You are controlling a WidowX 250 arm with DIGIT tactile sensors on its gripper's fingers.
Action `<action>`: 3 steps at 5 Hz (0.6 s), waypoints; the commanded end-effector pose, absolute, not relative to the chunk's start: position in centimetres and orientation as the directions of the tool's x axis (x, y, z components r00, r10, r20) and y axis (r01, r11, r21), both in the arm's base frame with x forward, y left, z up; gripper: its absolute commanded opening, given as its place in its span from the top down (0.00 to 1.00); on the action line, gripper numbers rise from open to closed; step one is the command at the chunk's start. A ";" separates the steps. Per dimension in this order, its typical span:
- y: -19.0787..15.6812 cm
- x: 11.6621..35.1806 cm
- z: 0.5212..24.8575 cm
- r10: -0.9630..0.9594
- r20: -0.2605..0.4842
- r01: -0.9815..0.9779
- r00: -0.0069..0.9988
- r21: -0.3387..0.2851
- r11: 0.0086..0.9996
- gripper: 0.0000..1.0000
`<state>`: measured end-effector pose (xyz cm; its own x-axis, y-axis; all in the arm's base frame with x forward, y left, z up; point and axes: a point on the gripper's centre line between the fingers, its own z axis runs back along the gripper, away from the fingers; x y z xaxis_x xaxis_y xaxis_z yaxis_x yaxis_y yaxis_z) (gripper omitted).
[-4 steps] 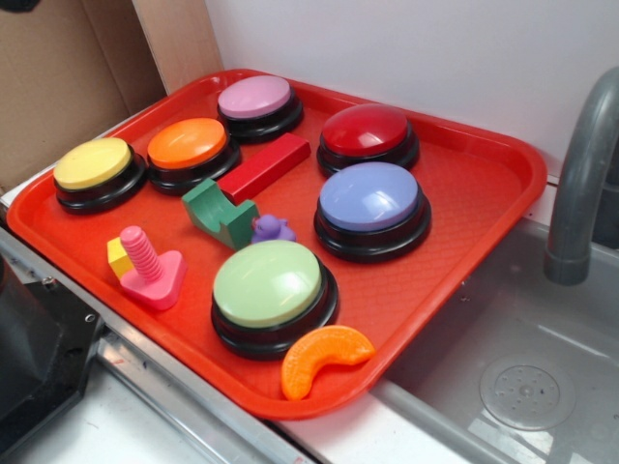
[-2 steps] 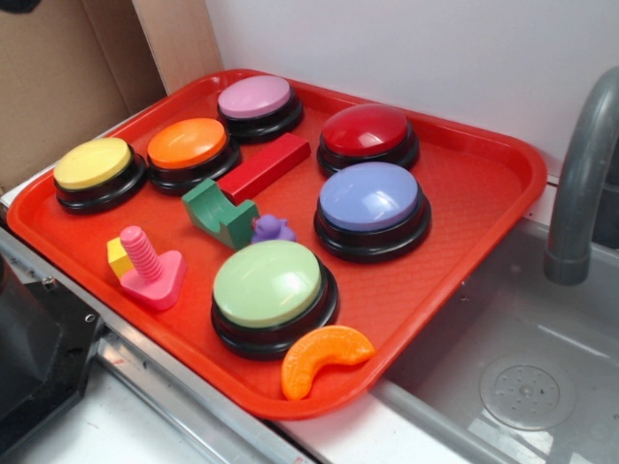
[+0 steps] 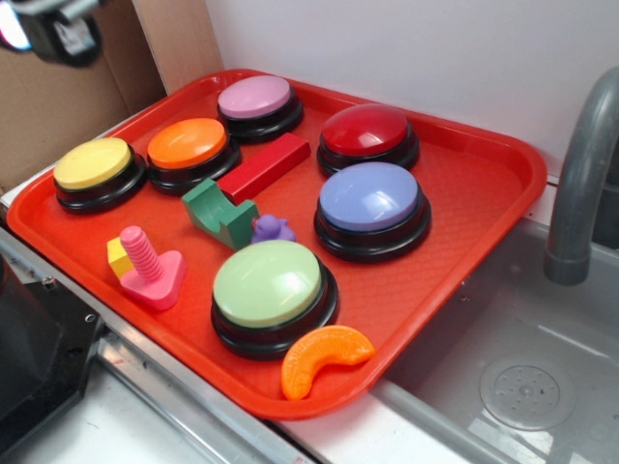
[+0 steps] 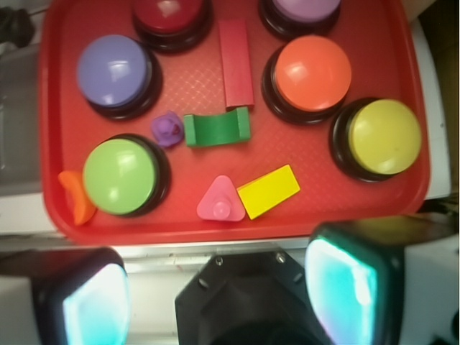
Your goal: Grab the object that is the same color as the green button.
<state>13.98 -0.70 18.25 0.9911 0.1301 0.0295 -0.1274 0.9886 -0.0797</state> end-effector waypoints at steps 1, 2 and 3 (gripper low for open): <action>1.1 16.6 13.1 0.310 0.069 -0.301 0.948 -0.120 0.946 0.00; 1.6 17.6 10.4 0.363 0.091 -0.348 0.927 -0.150 0.925 0.00; 2.0 18.3 8.5 0.408 0.096 -0.391 0.908 -0.158 0.907 0.00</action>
<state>17.91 1.45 7.91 0.9149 0.3984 0.0651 -0.3847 0.9093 -0.1585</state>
